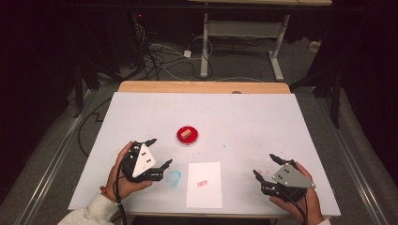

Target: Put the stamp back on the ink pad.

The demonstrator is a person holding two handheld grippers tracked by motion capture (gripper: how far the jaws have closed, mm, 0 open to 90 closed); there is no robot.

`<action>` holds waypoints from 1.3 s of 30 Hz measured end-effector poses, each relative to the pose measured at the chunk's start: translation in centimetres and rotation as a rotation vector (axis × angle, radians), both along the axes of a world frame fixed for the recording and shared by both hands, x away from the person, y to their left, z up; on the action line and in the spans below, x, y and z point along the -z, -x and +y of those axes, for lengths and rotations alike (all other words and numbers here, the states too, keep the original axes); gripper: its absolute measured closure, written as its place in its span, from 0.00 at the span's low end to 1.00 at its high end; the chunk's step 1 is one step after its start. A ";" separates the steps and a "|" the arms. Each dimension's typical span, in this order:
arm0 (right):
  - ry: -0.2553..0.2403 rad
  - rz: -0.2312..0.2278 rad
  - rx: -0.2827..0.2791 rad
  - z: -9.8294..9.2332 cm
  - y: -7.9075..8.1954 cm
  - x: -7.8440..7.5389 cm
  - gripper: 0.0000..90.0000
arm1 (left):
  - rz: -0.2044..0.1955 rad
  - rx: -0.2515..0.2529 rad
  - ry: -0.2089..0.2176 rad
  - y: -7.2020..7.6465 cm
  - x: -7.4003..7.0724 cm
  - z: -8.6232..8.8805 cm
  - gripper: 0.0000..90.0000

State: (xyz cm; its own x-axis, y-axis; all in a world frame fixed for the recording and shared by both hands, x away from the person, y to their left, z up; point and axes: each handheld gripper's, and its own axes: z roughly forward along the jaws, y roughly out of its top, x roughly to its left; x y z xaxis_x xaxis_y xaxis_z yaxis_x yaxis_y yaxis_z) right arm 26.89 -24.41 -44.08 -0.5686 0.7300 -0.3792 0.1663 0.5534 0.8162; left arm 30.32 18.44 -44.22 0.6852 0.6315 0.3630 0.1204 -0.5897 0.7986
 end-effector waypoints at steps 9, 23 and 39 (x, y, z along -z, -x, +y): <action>-0.004 0.008 0.007 -0.1 -0.1 0.1 0.32 | 0.035 -0.041 -0.002 0.4 1.1 2.0 0.20; 0.004 0.019 0.016 -0.1 -0.2 0.4 0.31 | 0.106 -0.081 -0.025 1.8 3.2 4.1 0.20; 0.009 -0.008 0.012 0.2 0.0 0.0 0.31 | 0.106 -0.093 -0.013 2.8 3.1 4.5 0.20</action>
State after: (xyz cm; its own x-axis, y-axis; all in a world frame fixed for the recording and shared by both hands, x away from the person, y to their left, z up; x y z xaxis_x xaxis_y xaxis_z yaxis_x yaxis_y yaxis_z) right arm 26.89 -24.24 -44.05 -0.5568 0.7335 -0.3898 0.1665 0.5583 0.8127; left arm 27.50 22.92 -47.30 0.6589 0.6896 0.3004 0.2580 -0.5823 0.7709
